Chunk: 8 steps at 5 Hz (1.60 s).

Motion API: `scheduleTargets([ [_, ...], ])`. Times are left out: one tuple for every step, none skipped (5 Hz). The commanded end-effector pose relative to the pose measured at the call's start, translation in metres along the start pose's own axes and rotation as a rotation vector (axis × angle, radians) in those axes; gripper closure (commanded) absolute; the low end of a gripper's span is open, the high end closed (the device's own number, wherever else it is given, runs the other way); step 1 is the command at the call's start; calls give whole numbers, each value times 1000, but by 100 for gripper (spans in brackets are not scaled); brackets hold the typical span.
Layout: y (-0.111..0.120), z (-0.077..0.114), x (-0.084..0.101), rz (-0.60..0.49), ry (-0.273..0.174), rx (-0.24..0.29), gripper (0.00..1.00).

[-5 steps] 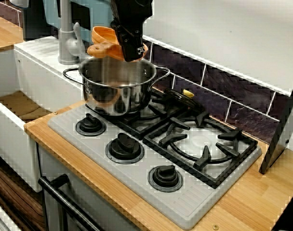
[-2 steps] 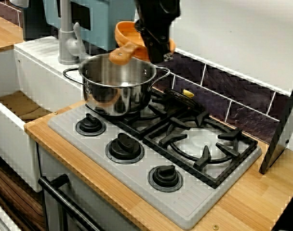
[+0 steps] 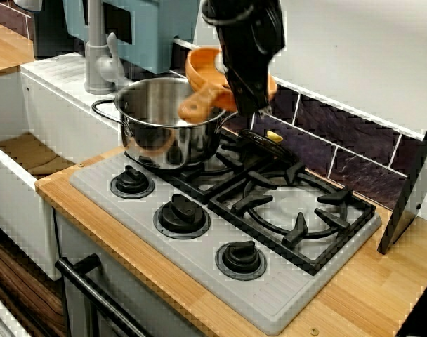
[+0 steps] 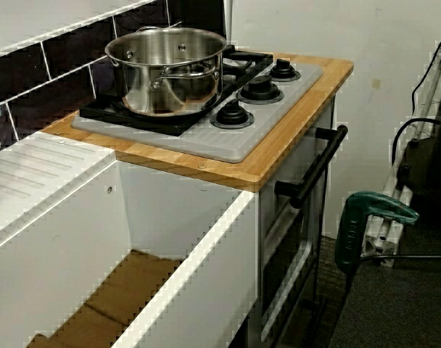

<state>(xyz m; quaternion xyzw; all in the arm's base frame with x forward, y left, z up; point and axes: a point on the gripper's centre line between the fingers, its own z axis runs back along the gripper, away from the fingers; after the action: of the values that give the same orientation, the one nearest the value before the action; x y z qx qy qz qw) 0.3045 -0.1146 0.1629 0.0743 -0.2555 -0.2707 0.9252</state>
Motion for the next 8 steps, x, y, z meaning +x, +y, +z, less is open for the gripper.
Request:
scheduleTargets([
  [-17,-7,5,-7,-54,-41,100],
  [-28,-20,5,-23,-51,-47,100],
  [-38,-36,6,-34,-38,-46,100],
  [-44,-49,10,-33,-28,-57,100],
  [-50,-60,12,-35,-22,-71,100],
  [-56,-71,15,-39,-12,-73,100],
  [-57,-75,20,-36,-10,-80,100],
  [-57,-74,24,-25,-13,-87,100],
])
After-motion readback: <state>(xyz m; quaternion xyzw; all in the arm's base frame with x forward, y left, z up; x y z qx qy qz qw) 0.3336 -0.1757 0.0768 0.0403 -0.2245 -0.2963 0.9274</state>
